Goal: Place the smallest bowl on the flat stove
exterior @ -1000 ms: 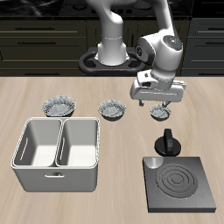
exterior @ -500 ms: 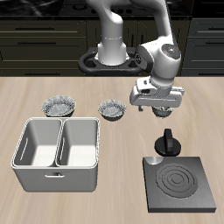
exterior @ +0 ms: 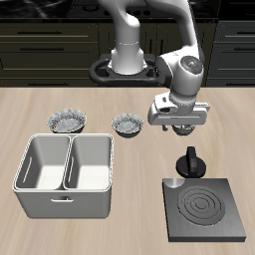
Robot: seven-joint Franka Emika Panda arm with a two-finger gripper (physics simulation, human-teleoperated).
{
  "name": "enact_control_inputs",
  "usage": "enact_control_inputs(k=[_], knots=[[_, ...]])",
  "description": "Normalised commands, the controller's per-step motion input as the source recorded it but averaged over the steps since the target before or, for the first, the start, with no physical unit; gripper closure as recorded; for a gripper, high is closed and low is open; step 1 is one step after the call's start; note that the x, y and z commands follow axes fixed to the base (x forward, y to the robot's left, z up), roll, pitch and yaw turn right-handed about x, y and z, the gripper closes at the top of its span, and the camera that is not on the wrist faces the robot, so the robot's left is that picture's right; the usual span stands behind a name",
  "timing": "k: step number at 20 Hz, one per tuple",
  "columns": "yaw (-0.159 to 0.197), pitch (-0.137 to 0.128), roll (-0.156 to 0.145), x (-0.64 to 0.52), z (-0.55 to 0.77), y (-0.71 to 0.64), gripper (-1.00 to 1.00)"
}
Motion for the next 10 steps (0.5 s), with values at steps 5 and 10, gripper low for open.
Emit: enact_control_inputs(k=[5, 10], knots=[[-0.025, -0.01, 0.003, -0.01, 0.1, -0.04, 1.0], [-0.021, -0.009, 0.01, -0.02, 0.12, -0.05, 1.0]])
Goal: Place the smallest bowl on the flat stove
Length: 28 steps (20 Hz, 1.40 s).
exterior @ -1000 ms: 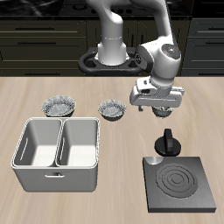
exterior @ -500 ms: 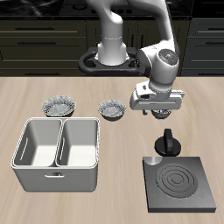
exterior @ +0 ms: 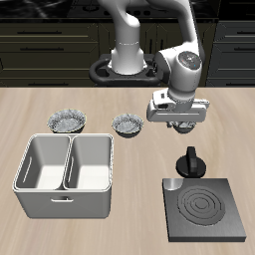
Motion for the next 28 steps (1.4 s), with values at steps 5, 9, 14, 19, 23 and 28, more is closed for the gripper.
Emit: enact_control_inputs(k=[5, 9, 14, 19, 23, 28], knots=[[-0.026, -0.037, 0.032, 0.0, 0.33, 0.02, 1.0], [-0.004, -0.042, 0.033, 0.0, 0.34, 0.06, 1.0], [-0.013, -0.061, 0.011, 0.14, 0.58, -0.01, 1.0], [-0.006, -0.048, 0.004, 0.03, 0.39, -0.02, 1.0], [0.008, -0.043, 0.011, -0.01, 0.32, 0.06, 1.0], [0.003, 0.039, 0.027, 0.19, 0.01, 0.06, 1.0]])
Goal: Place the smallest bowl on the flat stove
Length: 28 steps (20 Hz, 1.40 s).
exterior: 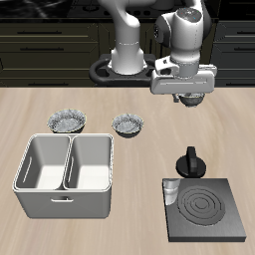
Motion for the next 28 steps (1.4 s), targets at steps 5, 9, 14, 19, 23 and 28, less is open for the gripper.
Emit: enact_control_inputs(k=[5, 9, 14, 19, 23, 28], knots=[[0.001, 0.0, 0.052, 0.33, 0.2, 0.06, 1.0], [0.036, -0.061, 0.019, 0.26, 0.42, 0.11, 1.0], [-0.009, -0.023, -0.023, 0.41, 0.46, -0.01, 1.0], [-0.006, 0.017, 0.027, 0.47, 0.26, -0.03, 1.0], [-0.018, 0.053, 0.022, 0.45, 0.01, 0.02, 1.0], [-0.018, 0.027, 0.032, 0.41, 0.04, 0.07, 1.0]])
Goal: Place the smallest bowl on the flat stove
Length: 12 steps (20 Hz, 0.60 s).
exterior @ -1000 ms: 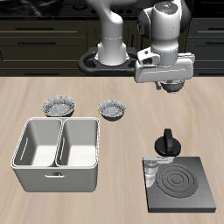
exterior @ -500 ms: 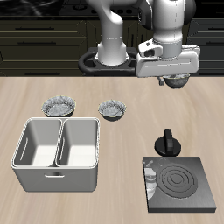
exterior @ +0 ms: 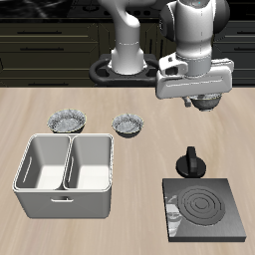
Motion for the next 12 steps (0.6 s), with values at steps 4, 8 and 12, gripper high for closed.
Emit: enact_control_inputs(k=[4, 8, 12], knots=[[0.046, -0.041, 0.017, 0.25, 0.2, 0.14, 1.0], [0.026, -0.038, -0.012, 0.26, 0.3, 0.08, 1.0], [-0.02, -0.021, -0.012, 0.35, 0.23, 0.02, 1.0]])
